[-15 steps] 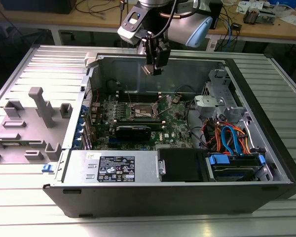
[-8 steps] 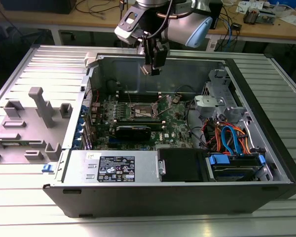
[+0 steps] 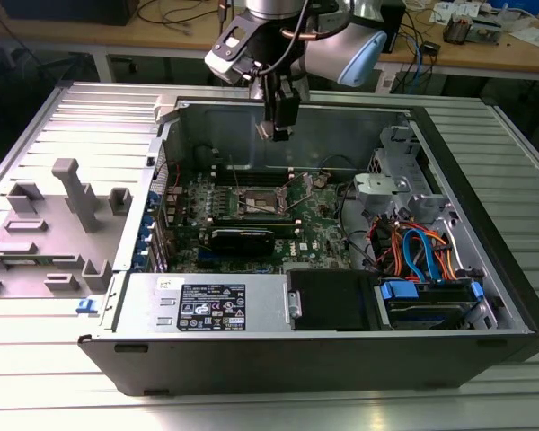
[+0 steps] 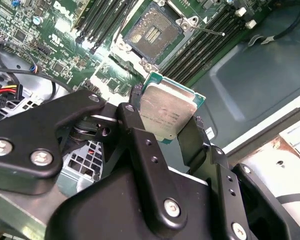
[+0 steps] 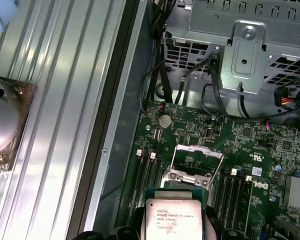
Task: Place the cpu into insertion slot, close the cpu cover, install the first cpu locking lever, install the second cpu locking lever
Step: 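Place the cpu into insertion slot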
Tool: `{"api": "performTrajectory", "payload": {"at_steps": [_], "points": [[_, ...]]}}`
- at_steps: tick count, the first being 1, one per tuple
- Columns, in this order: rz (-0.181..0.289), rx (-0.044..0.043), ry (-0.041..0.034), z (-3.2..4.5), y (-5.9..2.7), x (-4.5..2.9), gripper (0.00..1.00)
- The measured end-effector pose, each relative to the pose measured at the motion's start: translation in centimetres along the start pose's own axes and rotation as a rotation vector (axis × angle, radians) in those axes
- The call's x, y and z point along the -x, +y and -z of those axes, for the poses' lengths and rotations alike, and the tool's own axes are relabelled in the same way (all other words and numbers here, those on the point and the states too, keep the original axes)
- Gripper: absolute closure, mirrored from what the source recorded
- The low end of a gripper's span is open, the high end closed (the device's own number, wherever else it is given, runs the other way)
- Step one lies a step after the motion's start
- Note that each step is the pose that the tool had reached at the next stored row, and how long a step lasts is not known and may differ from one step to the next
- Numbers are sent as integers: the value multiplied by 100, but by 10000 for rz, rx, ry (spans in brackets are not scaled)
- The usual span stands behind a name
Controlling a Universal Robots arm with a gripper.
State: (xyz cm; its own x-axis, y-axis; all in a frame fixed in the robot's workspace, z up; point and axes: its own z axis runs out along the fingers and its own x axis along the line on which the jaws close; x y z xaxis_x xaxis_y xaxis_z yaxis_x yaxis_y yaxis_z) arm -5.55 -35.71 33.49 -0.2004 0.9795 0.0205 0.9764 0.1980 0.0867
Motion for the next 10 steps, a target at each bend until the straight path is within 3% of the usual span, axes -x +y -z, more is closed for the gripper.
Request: {"api": "performTrajectory", "payload": {"at_steps": [4, 10], "points": [[-34, -1, -8, -47, -18, -4, 46], [-657, 12, -62, -88, -29, -5, 46]]}}
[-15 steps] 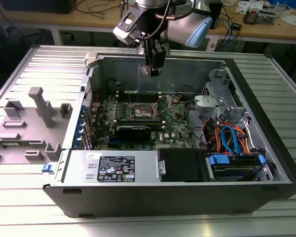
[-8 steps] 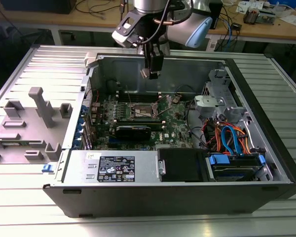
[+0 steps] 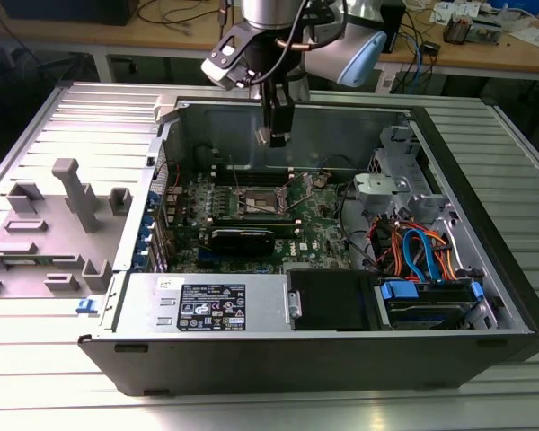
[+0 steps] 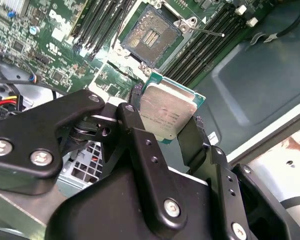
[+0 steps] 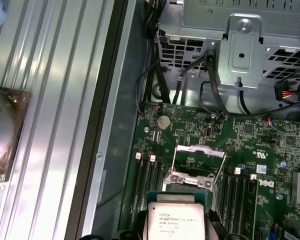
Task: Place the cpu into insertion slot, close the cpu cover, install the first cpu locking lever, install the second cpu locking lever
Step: 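Place the cpu into insertion slot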
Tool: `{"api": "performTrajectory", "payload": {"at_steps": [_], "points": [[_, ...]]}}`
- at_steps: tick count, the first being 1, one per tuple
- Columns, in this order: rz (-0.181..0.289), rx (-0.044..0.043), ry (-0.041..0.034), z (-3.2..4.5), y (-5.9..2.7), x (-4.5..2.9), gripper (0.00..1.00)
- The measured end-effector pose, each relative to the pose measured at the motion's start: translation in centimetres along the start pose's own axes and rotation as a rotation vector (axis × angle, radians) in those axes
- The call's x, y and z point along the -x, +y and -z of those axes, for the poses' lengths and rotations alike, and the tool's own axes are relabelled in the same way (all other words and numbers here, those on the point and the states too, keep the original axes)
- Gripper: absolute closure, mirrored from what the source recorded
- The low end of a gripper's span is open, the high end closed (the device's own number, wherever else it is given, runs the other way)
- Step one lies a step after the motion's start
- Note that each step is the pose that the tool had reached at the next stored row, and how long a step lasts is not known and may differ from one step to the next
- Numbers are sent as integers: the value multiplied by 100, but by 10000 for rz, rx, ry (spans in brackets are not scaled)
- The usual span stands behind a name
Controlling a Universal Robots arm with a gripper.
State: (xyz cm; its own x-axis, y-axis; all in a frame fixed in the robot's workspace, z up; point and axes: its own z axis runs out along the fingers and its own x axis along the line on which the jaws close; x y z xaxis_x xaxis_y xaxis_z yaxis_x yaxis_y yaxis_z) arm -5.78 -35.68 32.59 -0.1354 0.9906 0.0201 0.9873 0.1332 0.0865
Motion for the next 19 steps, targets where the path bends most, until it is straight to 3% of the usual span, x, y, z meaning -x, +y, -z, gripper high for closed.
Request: {"api": "performTrajectory", "payload": {"at_steps": [4, 6, 11, 19], "points": [[-198, 1, -26, -38, -17, -4, 46], [-210, -26, -116, -77, -21, -31, 46], [-663, -23, -169, -112, -25, -44, 46], [-823, -19, -169, -193, -49, -45, 46]]}}
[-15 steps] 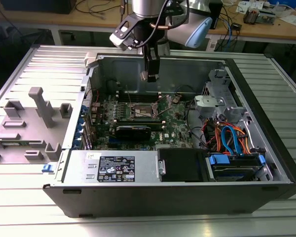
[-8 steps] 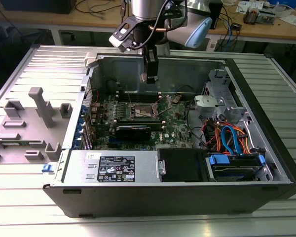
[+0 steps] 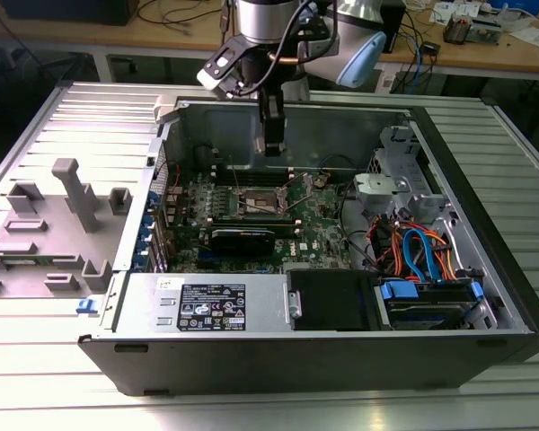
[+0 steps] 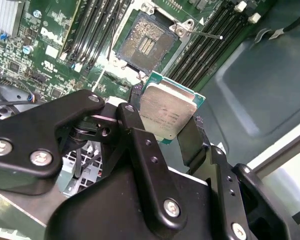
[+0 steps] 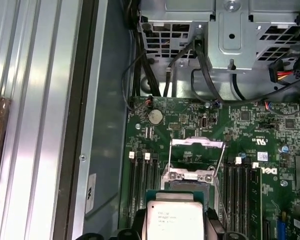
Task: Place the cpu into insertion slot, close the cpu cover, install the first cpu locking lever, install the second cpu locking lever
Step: 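Place the cpu into insertion slot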
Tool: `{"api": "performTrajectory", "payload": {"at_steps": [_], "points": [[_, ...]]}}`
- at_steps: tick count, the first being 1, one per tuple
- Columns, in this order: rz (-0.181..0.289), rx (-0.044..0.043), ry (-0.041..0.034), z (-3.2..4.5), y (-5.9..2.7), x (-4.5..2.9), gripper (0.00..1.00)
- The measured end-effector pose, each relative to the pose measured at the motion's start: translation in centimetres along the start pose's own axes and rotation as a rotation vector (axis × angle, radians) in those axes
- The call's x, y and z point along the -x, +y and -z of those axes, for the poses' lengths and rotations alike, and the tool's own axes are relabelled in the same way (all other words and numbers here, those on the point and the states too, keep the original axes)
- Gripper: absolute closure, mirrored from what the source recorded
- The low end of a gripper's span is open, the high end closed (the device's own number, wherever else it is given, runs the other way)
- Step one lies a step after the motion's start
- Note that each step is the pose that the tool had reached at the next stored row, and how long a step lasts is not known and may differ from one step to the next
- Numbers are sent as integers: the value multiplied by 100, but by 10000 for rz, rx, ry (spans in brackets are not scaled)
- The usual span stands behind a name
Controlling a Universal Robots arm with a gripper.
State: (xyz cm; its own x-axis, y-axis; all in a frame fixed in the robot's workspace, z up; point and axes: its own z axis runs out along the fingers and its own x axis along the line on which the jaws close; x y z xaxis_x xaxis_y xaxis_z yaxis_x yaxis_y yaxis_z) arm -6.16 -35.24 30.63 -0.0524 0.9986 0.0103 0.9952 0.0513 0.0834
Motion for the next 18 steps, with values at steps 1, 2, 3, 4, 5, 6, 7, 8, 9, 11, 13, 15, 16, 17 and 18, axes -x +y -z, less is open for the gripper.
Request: {"api": "performTrajectory", "payload": {"at_steps": [1, 2, 3, 4, 5, 6, 7, 8, 9, 11, 13, 15, 16, 17, 18], "points": [[-1, 1, 14, -11, -3, 0, 46], [-3, 4, 35, -20, -6, 0, 46], [-9, 5, 81, -29, -14, 0, 46], [-10, 7, 117, -33, -18, 0, 46], [-14, 11, 178, -41, -24, 1, 46], [-18, 14, 204, -49, -30, 1, 46], [-20, 14, 204, -57, -35, 1, 46], [-20, 12, 203, -73, -41, 1, 46], [-23, 13, 202, -85, -45, 1, 46], [-60, 13, 199, -110, -51, 4, 46], [-222, 16, 186, -135, -53, 6, 46], [-317, 18, 178, -151, -58, 9, 46], [-323, 18, 177, -159, -62, 11, 46], [-322, 19, 177, -172, -65, 12, 46], [-323, 19, 177, -183, -70, 12, 46]]}}
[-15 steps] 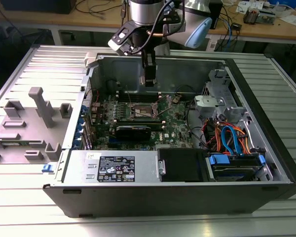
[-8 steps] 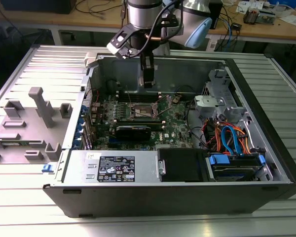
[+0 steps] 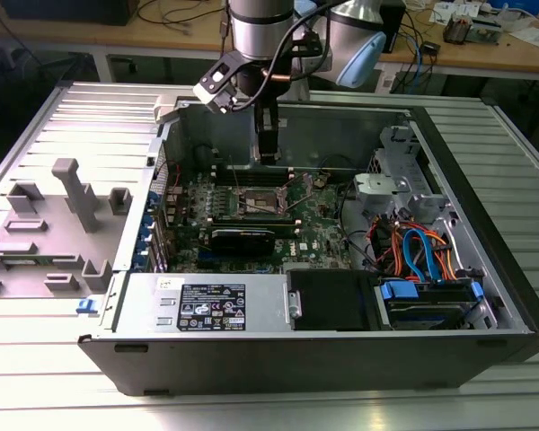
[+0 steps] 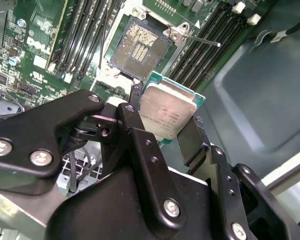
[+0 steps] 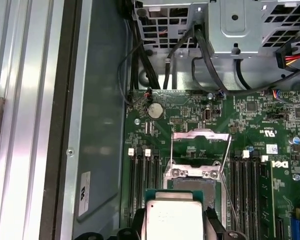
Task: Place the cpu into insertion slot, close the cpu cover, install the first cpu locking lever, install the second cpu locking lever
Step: 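Place the cpu into insertion slot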
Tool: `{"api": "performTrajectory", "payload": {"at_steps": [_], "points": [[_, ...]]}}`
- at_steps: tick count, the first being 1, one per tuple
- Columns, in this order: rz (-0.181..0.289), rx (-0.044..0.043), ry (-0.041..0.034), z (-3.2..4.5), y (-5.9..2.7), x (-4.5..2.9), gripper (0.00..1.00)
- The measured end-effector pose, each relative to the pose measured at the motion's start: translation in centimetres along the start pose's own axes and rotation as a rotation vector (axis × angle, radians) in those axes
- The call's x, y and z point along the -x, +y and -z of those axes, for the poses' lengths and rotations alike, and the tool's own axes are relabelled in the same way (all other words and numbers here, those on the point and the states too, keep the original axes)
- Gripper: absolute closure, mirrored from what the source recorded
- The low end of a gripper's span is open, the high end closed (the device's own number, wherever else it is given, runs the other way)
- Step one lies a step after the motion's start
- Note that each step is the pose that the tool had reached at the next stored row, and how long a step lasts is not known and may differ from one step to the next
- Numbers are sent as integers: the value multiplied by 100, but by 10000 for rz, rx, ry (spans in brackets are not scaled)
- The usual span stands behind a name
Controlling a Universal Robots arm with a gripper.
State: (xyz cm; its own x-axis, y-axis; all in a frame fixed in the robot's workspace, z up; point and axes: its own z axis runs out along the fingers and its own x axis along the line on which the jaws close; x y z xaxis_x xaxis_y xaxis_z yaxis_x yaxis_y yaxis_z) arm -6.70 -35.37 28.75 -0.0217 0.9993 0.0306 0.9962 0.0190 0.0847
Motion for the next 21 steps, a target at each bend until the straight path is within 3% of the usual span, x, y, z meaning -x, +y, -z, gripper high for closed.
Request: {"api": "performTrajectory", "payload": {"at_steps": [12, 21], "points": [[3, -3, -2, -177, -41, 16, 46], [2, -1, -1, -190, -43, 19, 46]]}}
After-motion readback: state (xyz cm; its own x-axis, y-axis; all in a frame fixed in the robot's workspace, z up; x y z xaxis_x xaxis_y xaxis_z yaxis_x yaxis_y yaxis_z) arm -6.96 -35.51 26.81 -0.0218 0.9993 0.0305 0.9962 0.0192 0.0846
